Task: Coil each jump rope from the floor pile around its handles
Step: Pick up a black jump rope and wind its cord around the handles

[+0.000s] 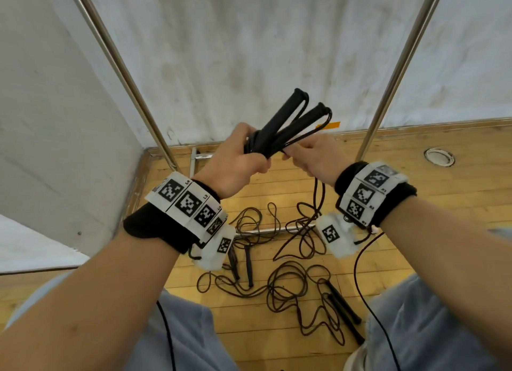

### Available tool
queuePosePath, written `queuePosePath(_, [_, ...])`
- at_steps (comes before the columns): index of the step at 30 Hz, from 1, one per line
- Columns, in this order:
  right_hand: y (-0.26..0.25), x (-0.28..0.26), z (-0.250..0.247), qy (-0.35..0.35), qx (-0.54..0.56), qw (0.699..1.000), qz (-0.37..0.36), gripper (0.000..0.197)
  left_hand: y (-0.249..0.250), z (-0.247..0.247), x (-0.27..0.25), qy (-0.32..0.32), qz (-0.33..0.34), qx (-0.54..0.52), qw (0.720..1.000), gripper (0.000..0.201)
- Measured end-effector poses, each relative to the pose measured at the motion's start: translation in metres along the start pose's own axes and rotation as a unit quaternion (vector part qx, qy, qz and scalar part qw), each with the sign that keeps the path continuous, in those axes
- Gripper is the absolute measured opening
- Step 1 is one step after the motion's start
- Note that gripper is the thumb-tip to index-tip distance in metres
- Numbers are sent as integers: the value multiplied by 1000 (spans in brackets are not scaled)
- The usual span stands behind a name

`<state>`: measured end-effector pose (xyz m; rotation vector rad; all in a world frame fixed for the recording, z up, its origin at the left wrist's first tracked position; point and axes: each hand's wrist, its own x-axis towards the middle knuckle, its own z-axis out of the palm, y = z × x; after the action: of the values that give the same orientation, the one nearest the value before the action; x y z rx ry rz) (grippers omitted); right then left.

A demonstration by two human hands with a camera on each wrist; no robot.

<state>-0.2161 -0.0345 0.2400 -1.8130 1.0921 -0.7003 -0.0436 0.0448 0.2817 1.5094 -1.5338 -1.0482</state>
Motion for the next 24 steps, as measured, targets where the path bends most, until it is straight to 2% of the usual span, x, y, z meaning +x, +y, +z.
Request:
queuePosePath(3, [-4,-10,21,10,-43,999,-17,45,0,1,2,30,-1,-24,999,55])
queuePosePath(7, [-11,-17,41,21,-71,997,-8,53,-4,2,8,75,5,-16,997,31])
queuePosePath(9, [-14,-18,45,2,-55,998,-3,48,-9,1,13,114,8,16,993,27])
queuePosePath(12, [-16,-20,46,-44,-43,998,6,33,-14,-1,16,172,28,58,983,32])
queuePosePath(15, [-17,-22,45,-31,-70,997,-8,24,-15,-6,20,210,34,55,976,35])
queuePosePath(17, [-21,-24,42,-19,-117,992,-34,23,-17,-10,21,213,24,76,974,36])
queuePosePath(20, [-31,-27,38,-27,-170,983,-66,28,-25,-9,22,182,-3,157,971,36])
queuePosePath(24, [-44,-31,39,-55,-248,962,-99,34,-37,2,24,162,-12,289,944,30])
